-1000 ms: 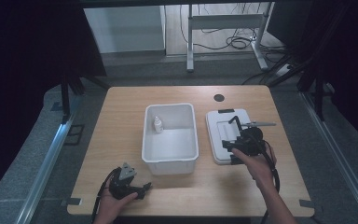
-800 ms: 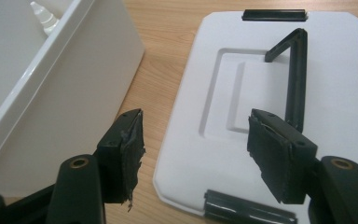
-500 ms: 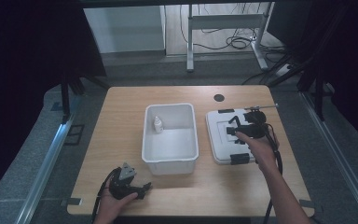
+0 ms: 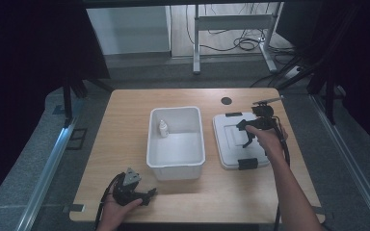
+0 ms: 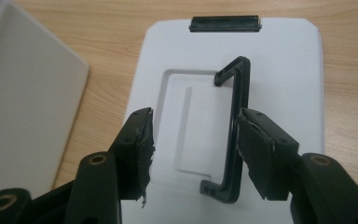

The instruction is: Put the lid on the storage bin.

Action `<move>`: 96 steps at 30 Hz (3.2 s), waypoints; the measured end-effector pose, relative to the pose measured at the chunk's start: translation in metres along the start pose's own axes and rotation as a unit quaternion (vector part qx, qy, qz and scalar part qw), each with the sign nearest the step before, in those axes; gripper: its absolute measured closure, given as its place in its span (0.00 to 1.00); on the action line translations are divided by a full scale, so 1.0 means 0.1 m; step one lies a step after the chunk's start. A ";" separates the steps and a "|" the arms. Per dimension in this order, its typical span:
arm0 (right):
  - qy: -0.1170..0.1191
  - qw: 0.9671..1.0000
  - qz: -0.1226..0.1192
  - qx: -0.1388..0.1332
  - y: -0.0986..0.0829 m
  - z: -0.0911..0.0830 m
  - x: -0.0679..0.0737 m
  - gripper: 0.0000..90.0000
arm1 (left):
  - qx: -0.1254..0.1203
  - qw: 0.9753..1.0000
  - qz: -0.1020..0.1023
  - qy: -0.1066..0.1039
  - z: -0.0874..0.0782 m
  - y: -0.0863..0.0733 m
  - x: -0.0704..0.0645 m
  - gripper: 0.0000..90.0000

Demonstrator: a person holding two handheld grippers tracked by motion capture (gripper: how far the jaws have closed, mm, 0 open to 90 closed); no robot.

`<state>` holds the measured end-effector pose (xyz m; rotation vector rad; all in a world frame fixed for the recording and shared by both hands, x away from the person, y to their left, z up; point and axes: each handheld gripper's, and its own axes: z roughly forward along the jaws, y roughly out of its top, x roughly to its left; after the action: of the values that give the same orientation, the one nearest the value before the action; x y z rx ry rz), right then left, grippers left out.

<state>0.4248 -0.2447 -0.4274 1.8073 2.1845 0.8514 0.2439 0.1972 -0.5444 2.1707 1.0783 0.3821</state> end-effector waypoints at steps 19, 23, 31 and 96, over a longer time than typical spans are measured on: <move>-0.035 0.998 0.002 0.045 0.17 0.31 -0.11 0.67 | 0.000 1.000 0.000 -0.001 0.00 0.00 0.00 0.12; -0.043 0.998 0.013 0.044 0.18 0.32 -0.15 0.69 | 0.000 1.000 0.001 -0.001 0.00 0.00 0.00 0.12; -0.038 0.997 0.025 0.065 0.16 0.44 -0.26 0.85 | 0.001 1.000 0.000 -0.001 0.00 0.00 0.00 0.12; 0.059 0.998 0.025 0.002 0.37 -0.84 0.36 0.95 | 0.001 1.000 0.002 -0.002 0.00 0.01 0.00 0.12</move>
<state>0.4066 -0.2330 -0.3312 1.8660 2.2213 0.9895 0.2447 0.1970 -0.5443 2.1745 1.0728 0.3793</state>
